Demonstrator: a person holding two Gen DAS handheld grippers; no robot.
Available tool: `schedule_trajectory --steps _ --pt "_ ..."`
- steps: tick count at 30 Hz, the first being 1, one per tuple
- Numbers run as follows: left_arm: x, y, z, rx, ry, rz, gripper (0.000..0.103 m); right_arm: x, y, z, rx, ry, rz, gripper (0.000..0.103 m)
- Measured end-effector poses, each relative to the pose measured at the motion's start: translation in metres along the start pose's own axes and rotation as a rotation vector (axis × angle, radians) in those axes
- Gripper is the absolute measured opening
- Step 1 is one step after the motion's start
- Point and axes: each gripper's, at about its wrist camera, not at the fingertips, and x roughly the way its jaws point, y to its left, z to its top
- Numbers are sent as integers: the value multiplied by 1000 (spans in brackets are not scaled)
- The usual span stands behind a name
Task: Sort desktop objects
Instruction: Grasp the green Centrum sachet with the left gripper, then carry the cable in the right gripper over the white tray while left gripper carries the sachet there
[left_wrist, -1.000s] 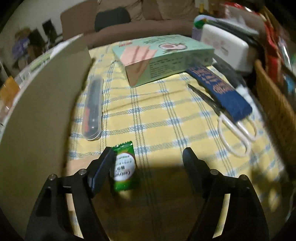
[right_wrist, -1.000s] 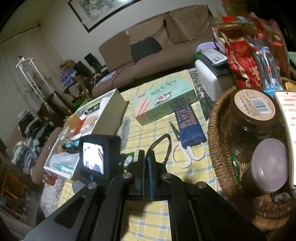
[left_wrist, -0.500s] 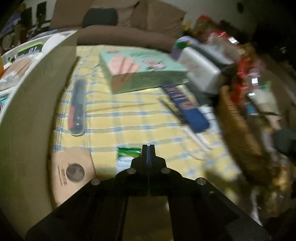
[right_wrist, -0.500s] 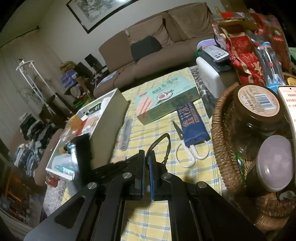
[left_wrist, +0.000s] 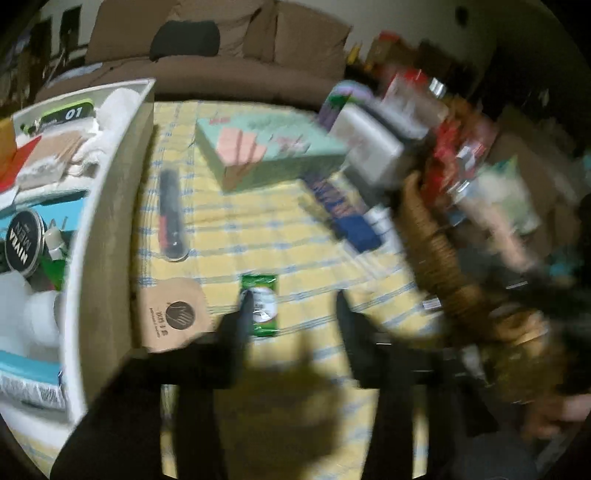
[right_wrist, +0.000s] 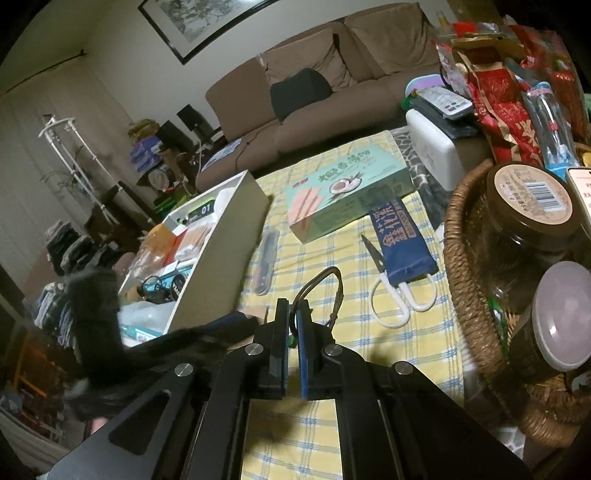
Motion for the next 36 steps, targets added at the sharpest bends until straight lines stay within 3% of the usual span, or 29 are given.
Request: schedule_trajectory --steps 4,6,8,9,15,21,27,30,36 --pt "51 -2 -5 45 83 71 45 3 1 -1 -10 12 -8 4" --pt "62 0 -6 49 85 104 45 5 -1 -1 -10 17 -11 4" --pt "66 4 -6 41 70 98 38 8 -3 -1 -11 23 -14 4" --pt "66 5 -6 44 67 107 28 9 -4 -1 -13 28 -16 4" --pt "59 9 -11 19 48 42 22 16 -2 -1 -27 40 -20 4" --pt "13 0 -8 -8 -10 -58 22 17 7 -3 -45 42 -16 4" --pt "-73 1 13 16 -89 -125 22 5 33 2 -83 4 27 4" --pt "-116 30 25 6 -124 -98 22 4 65 8 -112 1 91 4" --pt "-178 133 32 -105 -181 20 22 44 139 21 -174 76 190 4"
